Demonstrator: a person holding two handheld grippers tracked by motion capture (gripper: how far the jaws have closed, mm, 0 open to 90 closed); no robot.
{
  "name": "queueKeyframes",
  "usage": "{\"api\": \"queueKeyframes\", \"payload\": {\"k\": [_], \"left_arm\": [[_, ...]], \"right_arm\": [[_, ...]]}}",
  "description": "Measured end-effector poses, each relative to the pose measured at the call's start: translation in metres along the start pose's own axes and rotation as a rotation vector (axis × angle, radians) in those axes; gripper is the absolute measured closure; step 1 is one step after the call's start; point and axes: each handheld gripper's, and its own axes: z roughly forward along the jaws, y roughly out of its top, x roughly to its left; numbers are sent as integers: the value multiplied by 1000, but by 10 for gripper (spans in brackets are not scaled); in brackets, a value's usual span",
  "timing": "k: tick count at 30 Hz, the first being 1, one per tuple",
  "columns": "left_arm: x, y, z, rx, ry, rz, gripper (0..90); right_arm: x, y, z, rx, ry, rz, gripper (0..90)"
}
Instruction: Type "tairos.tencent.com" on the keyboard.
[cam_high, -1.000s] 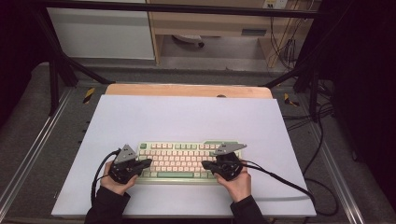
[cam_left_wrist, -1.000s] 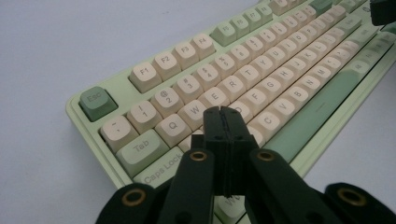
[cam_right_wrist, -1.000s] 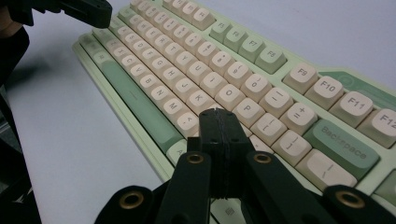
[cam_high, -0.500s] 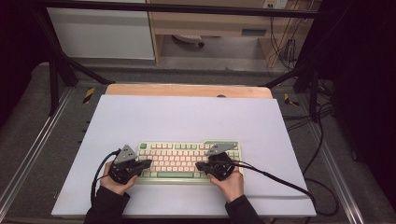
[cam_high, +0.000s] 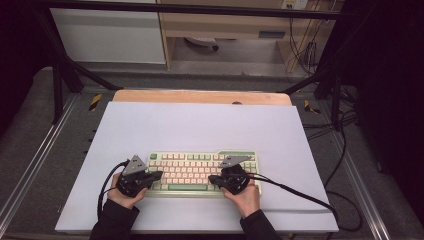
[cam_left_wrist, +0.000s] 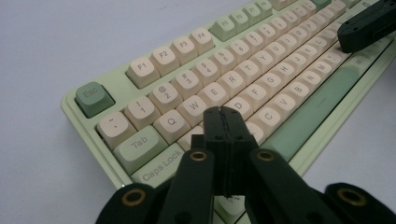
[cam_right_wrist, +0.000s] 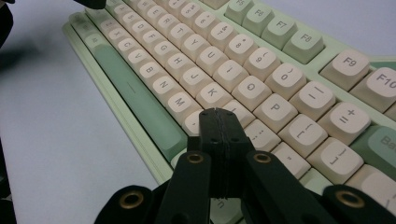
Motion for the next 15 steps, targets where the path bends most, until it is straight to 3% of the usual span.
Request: {"api": "queueKeyframes", "payload": {"k": [7, 15], "left_arm": [[0, 0, 0, 0, -1, 1, 900], [-1, 0, 0, 1, -3, 4, 900]], "right_arm": [[0, -1, 2, 4, -3, -7, 900], [0, 3, -10, -22, -9, -14, 900]]}}
